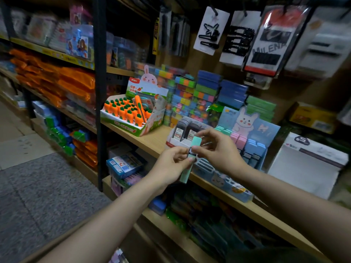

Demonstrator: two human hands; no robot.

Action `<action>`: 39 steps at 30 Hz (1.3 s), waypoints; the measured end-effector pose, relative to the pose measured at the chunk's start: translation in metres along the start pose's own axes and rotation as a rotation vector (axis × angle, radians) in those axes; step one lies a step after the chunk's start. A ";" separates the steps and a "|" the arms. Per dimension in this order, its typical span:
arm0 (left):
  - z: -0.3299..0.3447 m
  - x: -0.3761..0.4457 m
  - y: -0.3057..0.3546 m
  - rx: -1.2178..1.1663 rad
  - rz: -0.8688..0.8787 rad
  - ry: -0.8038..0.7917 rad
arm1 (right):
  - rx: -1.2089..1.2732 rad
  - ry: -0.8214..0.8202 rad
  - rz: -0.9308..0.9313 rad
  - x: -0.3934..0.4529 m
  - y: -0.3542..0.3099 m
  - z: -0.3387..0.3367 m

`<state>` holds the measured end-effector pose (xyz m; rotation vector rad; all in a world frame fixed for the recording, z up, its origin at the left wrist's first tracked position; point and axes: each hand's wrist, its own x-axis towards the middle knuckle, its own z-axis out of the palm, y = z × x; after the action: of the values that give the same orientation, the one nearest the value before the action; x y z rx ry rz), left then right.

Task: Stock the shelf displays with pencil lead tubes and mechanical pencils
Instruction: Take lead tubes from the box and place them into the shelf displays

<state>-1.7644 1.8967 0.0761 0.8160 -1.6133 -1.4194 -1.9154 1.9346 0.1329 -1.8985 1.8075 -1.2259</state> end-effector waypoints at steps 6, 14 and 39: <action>0.003 -0.004 -0.001 0.678 0.373 0.119 | -0.136 0.124 -0.014 0.015 -0.015 -0.069; -0.008 0.000 -0.020 1.212 0.425 -0.133 | -0.454 0.201 -0.116 0.035 0.006 -0.088; 0.003 0.001 -0.033 1.318 0.365 -0.204 | -0.606 0.156 -0.112 0.038 0.036 -0.062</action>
<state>-1.7685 1.8921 0.0437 0.9672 -2.6643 -0.0186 -1.9893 1.9148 0.1618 -2.2842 2.3888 -0.9430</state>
